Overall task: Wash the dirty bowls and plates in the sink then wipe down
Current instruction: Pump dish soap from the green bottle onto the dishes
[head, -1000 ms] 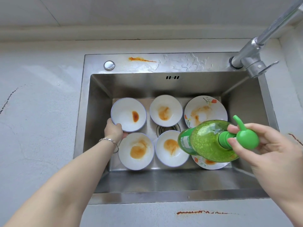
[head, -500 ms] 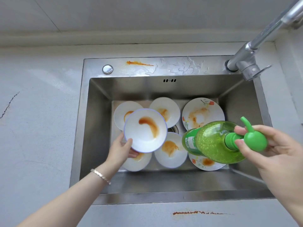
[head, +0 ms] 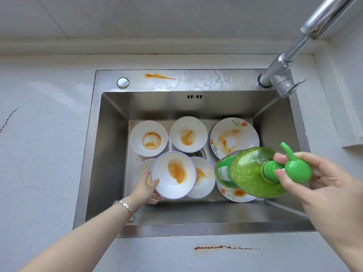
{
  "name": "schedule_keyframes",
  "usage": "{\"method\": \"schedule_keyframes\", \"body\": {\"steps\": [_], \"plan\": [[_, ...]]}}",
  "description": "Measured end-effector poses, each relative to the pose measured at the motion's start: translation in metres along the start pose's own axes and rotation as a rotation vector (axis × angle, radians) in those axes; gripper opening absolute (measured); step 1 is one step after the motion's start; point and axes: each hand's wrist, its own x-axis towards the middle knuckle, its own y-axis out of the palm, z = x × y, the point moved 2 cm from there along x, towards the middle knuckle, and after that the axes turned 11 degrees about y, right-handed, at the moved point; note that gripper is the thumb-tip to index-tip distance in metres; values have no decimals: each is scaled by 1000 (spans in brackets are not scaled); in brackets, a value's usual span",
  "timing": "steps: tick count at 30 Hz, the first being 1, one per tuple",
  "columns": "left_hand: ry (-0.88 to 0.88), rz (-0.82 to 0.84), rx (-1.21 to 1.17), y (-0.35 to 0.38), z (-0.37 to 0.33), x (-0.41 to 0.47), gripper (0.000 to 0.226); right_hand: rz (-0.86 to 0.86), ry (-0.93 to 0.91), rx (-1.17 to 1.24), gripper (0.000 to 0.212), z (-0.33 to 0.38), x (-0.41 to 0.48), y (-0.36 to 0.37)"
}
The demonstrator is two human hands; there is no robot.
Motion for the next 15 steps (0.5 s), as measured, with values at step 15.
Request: {"method": "schedule_keyframes", "body": {"steps": [15], "plan": [[1150, 186, 199, 71, -155, -169, 117, 203, -115, 26, 28, 83, -38, -4]]}}
